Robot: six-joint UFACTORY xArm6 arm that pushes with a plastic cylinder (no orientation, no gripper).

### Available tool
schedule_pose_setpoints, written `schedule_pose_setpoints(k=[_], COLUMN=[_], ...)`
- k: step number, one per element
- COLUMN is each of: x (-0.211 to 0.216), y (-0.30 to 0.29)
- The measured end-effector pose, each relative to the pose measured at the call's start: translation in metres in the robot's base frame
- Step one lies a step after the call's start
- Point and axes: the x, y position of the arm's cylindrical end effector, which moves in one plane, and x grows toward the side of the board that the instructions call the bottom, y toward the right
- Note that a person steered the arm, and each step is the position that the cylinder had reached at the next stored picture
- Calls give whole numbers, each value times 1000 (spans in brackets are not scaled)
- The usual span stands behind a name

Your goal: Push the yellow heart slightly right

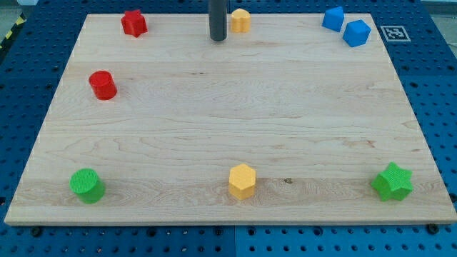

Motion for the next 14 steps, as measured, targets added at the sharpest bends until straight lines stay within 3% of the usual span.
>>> schedule_pose_setpoints(k=[4,10,14], x=[-46,-31,-36], y=[0,105,91])
